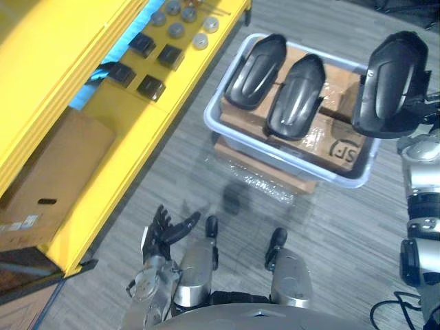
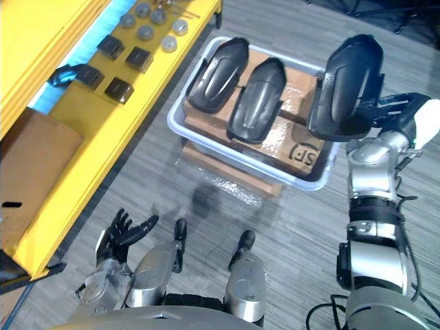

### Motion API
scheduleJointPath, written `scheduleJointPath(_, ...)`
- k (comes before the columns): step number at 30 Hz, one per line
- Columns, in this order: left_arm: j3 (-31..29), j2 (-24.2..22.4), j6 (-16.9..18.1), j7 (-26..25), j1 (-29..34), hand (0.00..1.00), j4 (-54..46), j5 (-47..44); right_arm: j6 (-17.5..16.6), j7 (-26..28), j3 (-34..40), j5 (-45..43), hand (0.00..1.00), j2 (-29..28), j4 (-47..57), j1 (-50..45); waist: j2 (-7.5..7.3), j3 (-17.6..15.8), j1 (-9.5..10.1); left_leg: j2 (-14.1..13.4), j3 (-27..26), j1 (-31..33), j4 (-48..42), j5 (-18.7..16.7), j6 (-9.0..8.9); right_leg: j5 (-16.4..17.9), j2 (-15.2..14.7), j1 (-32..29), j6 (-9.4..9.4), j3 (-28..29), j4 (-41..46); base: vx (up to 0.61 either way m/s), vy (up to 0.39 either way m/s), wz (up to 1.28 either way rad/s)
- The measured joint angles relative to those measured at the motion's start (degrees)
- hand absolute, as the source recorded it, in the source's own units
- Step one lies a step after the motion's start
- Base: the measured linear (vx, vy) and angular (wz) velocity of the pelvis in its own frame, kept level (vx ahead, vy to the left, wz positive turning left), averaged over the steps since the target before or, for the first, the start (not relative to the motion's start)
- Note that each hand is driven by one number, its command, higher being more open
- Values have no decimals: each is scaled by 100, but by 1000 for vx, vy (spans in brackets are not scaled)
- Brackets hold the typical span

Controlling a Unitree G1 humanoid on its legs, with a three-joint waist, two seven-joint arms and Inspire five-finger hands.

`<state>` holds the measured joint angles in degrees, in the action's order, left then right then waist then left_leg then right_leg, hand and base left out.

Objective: Walk over and take three plastic housings, then place them on the shelf

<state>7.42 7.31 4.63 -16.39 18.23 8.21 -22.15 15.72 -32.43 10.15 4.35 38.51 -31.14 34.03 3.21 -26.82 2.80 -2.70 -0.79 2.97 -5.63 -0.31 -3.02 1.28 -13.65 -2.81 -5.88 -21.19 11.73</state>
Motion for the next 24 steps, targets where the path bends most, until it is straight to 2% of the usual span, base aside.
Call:
scheduleJointPath(2, -202, 0, -314, -285, -135, 100, -372, 324, -41, -146, 1, 185, 0, -272, 221, -386, -110, 225, -6, -18, -34, -102, 105, 9, -3, -57, 62, 119, -12, 2, -191, 105, -15, -7)
scheduleJointPath(6, -619, 83, -702, -433, -372, 100, -597, 884, -40, -192, -15, 296, 0, -618, 339, -754, -129, 405, 2, -30, 22, -247, 119, 9, -2, -158, 98, 403, -19, -63, -472, 59, -15, 3)
scheduleJointPath(8, -638, 165, -744, -405, -442, 100, -607, 929, -40, -179, -71, 426, 0, -698, 338, -757, -101, 424, 15, -28, 28, -302, 111, 8, -2, -201, 112, 502, -22, -73, -555, 0, 0, 0)
scheduleJointPath(12, -554, 201, -734, 5, -614, 100, -654, 856, -245, -175, -313, 536, 0, -711, 340, -715, 5, 512, 76, -60, 25, -323, 110, -24, -11, -376, 192, 618, -6, -73, -810, -59, -3, -3)
scheduleJointPath(14, -367, 217, -758, 294, -706, 100, -652, 507, -364, -175, -407, 671, 0, -720, 371, -710, 25, 567, 123, -67, 9, -322, 101, -25, -12, -467, 223, 670, -1, -62, -942, -82, -4, -5)
scheduleJointPath(15, -239, 222, -889, 477, -771, 100, -648, 141, -384, -173, -468, 735, 0, -751, 433, -709, 22, 627, 137, -73, -8, -320, 103, -25, -13, -514, 245, 698, 0, -52, -1036, -51, -7, -10)
scheduleJointPath(16, -103, 226, -1207, 671, -886, 100, -626, -485, -439, -156, -540, 896, 0, -783, 521, -709, 22, 710, 155, -84, -45, -310, 109, -24, -14, -583, 271, 706, 14, -24, -1135, -41, -5, -11)
scheduleJointPath(18, 104, 249, -1564, 849, -1122, 100, -442, -1153, -536, -103, -676, 1042, 0, -790, 737, -704, 19, 764, 133, -92, -71, -310, 113, -23, -15, -645, 293, 726, 19, -1, -1227, -26, -5, -11)
scheduleJointPath(20, 456, 250, -2105, 1030, -1570, 100, 81, -2256, -801, 14, -969, 1165, 0, -817, 1047, -627, -6, 865, 59, -107, -177, -350, 167, -18, -19, -754, 327, 732, 31, 99, -1355, -13, 0, -22)
scheduleJointPath(22, 687, 232, -2374, 1068, -1859, 100, 395, -2806, -995, 74, -1089, 1413, 0, -952, 1245, -579, -55, 934, -25, -113, -217, -356, 192, -4, -22, -796, 342, 731, 35, 129, -1418, 5, 0, -18)
scheduleJointPath(24, 931, 130, -2504, 1087, -2273, 100, 819, -3227, -1257, 121, -1296, 1741, 0, -1206, 1501, -564, -175, 1055, -145, -148, -324, -389, 209, -7, -33, -845, 387, 732, 48, 225, -1500, 23, -11, -22)
